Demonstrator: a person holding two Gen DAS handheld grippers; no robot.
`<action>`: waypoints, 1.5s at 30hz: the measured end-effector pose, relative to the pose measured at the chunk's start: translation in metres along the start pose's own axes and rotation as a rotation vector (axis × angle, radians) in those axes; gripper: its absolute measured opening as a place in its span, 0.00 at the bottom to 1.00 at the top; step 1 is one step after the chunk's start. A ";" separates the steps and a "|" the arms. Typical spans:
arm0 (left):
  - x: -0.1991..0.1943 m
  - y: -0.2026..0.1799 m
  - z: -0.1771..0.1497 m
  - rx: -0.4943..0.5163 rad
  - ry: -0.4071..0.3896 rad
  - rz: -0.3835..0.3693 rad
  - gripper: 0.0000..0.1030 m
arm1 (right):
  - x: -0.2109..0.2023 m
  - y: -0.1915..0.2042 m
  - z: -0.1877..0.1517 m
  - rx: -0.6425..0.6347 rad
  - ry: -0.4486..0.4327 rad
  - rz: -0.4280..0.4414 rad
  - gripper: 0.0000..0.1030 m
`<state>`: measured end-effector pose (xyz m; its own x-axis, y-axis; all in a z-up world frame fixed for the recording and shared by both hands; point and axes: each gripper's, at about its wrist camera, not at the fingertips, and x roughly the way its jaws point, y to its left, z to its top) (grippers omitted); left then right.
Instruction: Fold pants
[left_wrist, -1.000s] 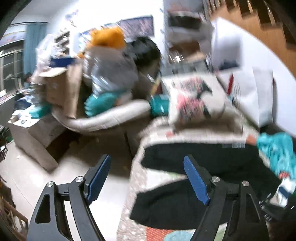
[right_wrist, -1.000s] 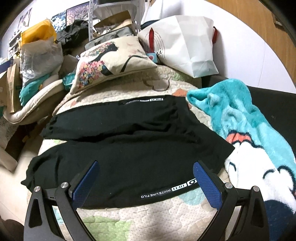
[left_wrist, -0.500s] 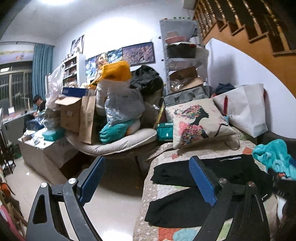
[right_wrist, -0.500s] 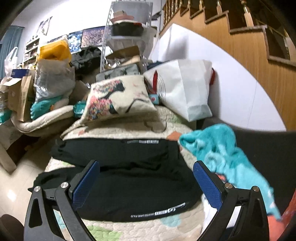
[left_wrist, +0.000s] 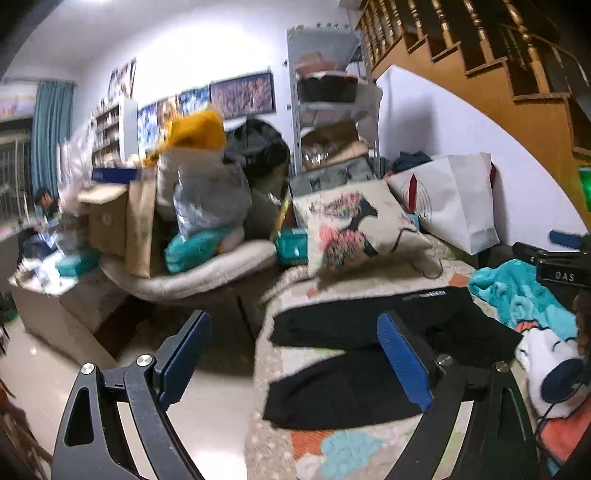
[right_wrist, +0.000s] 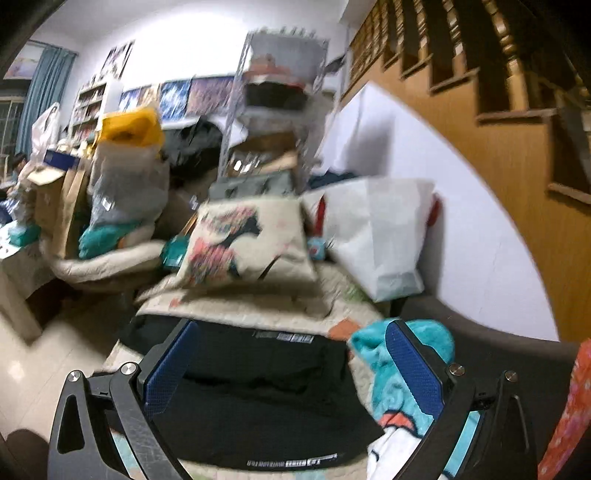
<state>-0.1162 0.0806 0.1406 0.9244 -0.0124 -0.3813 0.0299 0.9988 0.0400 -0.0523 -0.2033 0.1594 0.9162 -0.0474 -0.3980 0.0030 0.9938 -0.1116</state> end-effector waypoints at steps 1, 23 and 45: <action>0.003 0.002 -0.001 -0.016 0.013 -0.016 0.89 | 0.009 -0.004 0.001 0.015 0.036 0.037 1.00; 0.123 0.034 -0.020 -0.102 0.199 -0.039 0.88 | 0.136 -0.023 -0.023 -0.013 0.290 0.064 1.00; 0.332 0.042 -0.028 -0.079 0.424 -0.045 0.88 | 0.292 -0.009 -0.040 -0.089 0.443 0.129 0.99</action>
<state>0.1808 0.1196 -0.0102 0.6840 -0.0517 -0.7276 0.0223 0.9985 -0.0500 0.1996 -0.2297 0.0079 0.6472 0.0179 -0.7621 -0.1517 0.9828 -0.1058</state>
